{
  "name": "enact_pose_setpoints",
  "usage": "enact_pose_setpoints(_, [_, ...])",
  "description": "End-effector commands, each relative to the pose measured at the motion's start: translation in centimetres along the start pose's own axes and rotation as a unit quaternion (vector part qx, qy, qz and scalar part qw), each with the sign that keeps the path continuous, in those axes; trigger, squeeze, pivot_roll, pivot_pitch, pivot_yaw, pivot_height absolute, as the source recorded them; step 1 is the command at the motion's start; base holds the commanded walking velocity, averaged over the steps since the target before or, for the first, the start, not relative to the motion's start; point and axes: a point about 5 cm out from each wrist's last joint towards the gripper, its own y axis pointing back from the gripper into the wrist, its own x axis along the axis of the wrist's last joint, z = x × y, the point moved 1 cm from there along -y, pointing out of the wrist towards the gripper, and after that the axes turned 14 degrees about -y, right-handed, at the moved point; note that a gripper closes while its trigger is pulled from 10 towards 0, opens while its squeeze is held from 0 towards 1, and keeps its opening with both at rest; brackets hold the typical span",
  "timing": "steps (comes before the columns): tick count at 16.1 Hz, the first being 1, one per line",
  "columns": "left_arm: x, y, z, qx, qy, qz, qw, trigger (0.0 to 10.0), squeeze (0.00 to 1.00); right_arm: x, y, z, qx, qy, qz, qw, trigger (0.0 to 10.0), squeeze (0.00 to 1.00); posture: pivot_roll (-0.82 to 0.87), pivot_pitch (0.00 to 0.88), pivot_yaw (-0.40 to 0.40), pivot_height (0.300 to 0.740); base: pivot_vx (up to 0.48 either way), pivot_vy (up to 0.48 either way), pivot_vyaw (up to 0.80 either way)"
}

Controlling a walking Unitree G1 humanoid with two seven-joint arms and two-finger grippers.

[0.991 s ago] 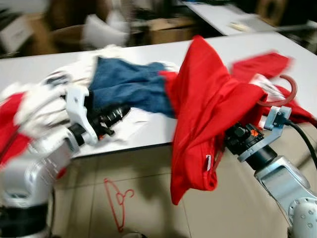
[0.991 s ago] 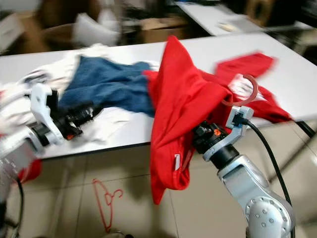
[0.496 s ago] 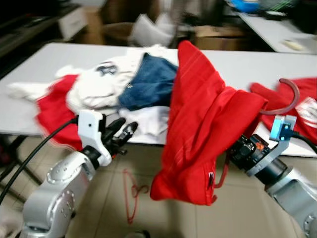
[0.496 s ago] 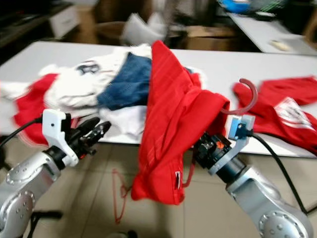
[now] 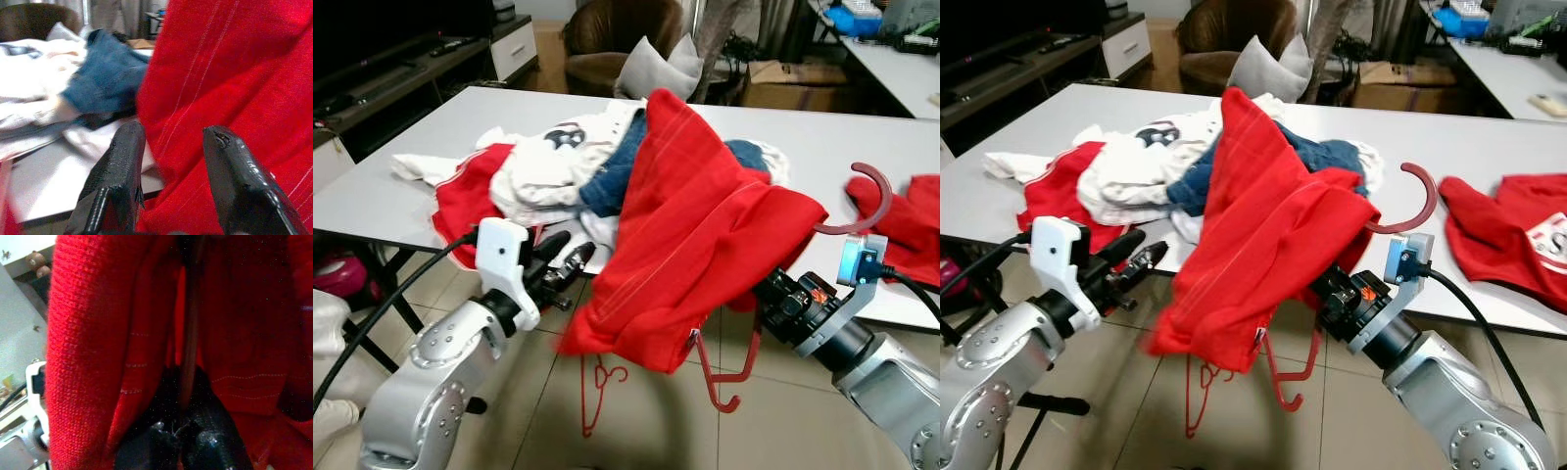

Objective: Hang hanger

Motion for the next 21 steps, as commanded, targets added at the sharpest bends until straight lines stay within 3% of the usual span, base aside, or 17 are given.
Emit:
enact_pose_setpoints(1, [0.3, -0.1, -0.2, 0.000, -0.011, 0.000, 1.000, 10.0, 0.00, 0.5, 0.1, -0.4, 0.010, 0.007, 0.017, 1.000, 10.0, 0.00, -0.08, 0.000, 0.041, 0.740, 0.000, -0.285, 0.00])
enact_pose_setpoints(6, [0.3, -0.3, -0.3, -0.004, -0.012, -0.003, 1.000, 10.0, 0.00, 0.6, -0.1, -0.2, 0.007, 0.009, 0.018, 1.000, 10.0, 0.00, -0.08, 0.000, 0.048, 0.740, 0.000, -0.289, 0.00])
enact_pose_setpoints(11, [0.3, -0.2, -0.4, -0.005, -0.014, -0.005, 1.000, 10.0, 0.00, 0.2, -0.6, -0.6, 0.035, 0.028, -0.013, 0.999, 10.0, 0.00, -0.07, 0.000, 0.044, 0.740, 0.000, -0.289, 0.00])
enact_pose_setpoints(21, [-0.3, 0.6, -0.4, -0.004, 0.004, -0.014, 1.000, 10.0, 0.00, -0.7, -0.7, -1.6, 0.101, 0.032, -0.084, 0.991, 10.0, 0.00, -0.04, 0.000, 0.011, 0.740, 0.000, -0.057, 0.76])
